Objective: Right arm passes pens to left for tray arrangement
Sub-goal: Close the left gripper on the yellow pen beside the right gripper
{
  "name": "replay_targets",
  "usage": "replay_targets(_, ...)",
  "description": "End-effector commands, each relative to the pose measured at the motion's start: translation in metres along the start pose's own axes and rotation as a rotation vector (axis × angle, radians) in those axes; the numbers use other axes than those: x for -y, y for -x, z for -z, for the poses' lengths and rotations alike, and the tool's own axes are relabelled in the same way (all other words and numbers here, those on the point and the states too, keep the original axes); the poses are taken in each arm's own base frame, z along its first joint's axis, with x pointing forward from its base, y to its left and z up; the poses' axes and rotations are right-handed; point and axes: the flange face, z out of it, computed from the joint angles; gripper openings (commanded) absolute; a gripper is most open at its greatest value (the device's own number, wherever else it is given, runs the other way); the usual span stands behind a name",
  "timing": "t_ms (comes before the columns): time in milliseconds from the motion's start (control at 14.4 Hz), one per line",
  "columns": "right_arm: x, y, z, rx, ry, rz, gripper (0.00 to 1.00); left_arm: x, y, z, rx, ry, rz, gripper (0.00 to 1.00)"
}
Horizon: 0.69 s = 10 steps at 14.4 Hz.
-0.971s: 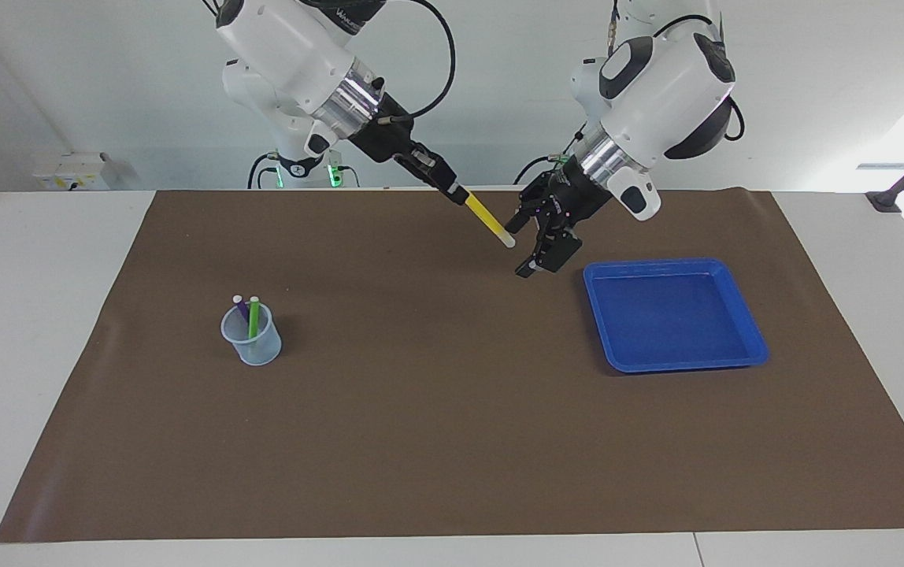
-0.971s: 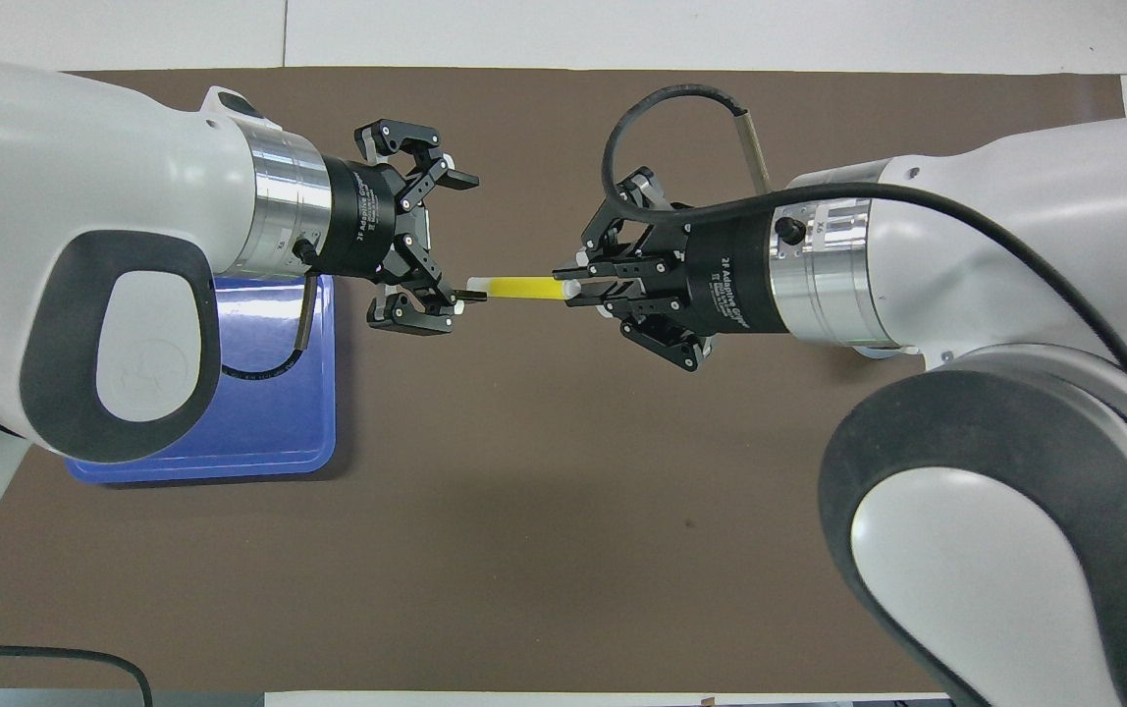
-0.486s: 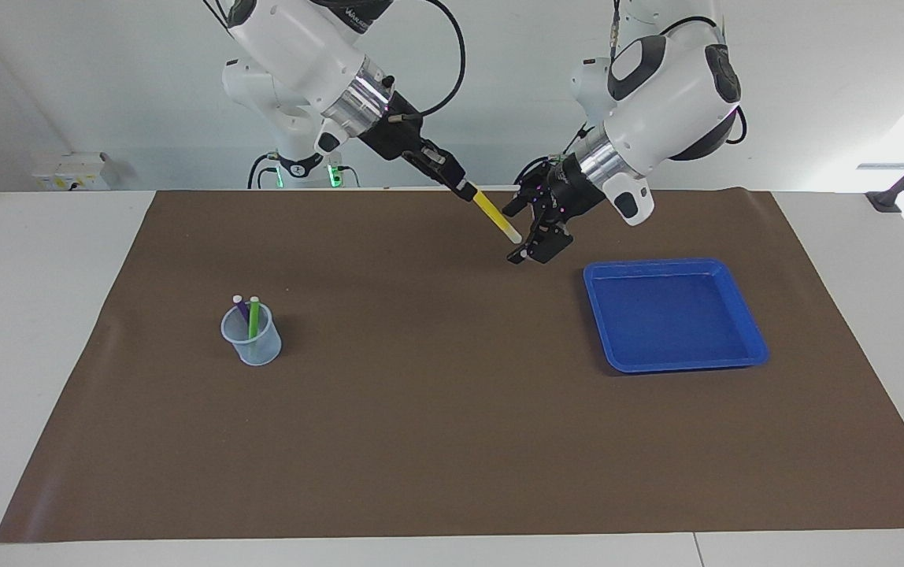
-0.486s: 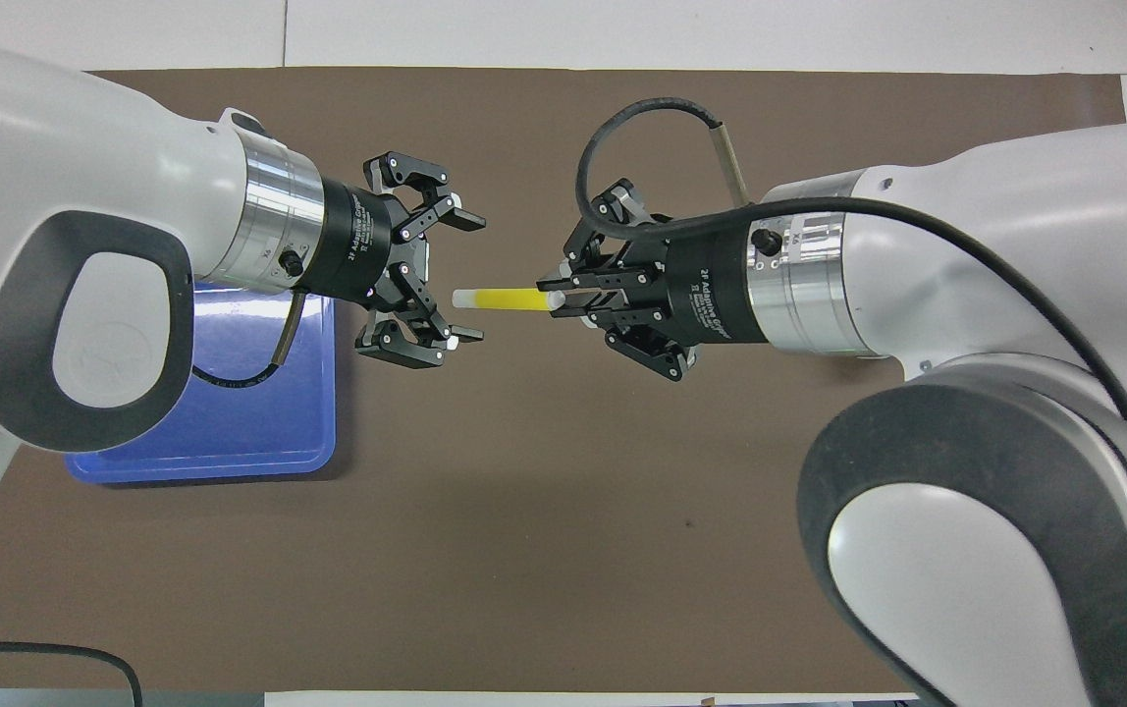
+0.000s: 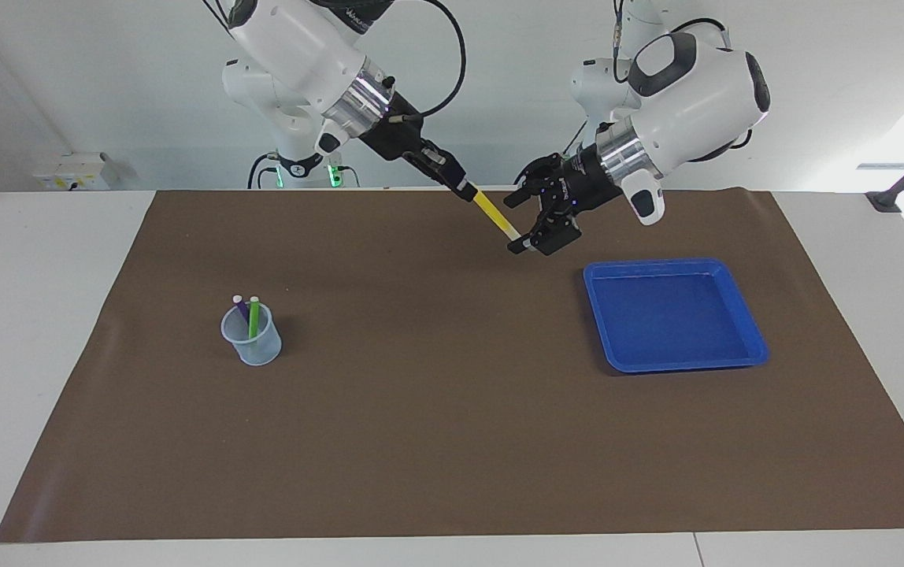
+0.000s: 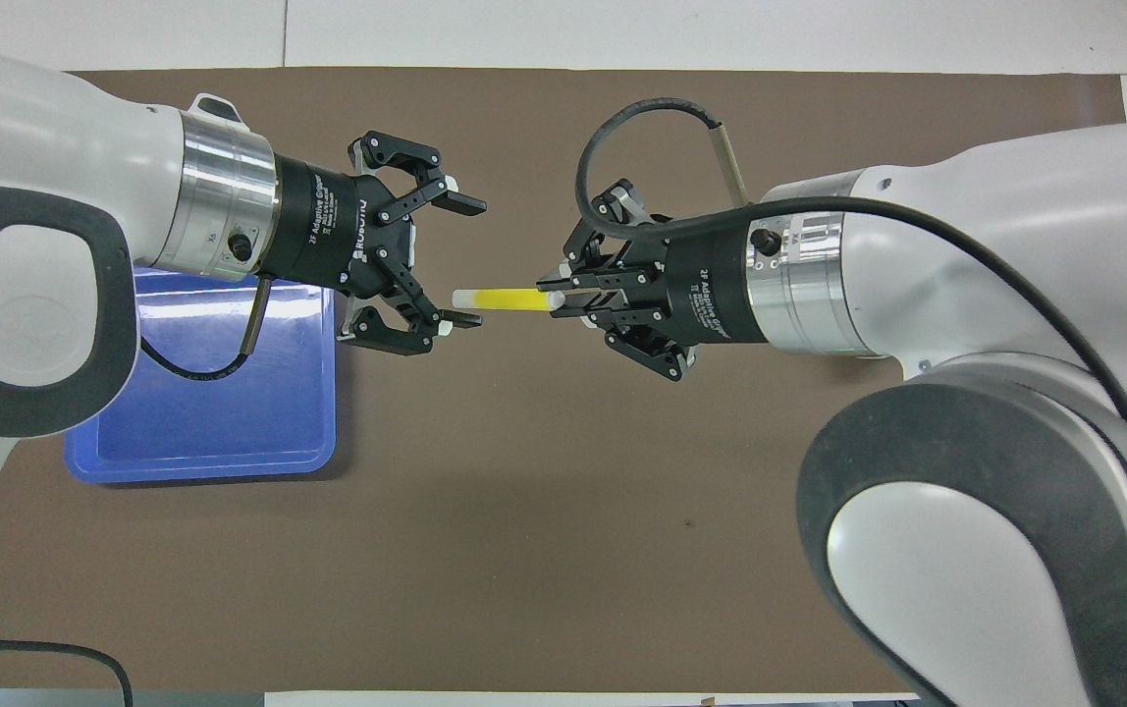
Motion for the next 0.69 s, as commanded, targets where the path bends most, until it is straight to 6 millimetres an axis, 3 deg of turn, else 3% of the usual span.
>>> replay_targets(0,0.004,0.001,-0.003,0.007,-0.013,-0.016,0.0,0.01,0.005,0.004,0.032,-0.012,-0.018,0.92)
replay_targets(624,0.002,0.0,-0.004,0.005,-0.01,-0.011,0.0,0.024,-0.002,-0.009,0.041,-0.01,0.01,0.83)
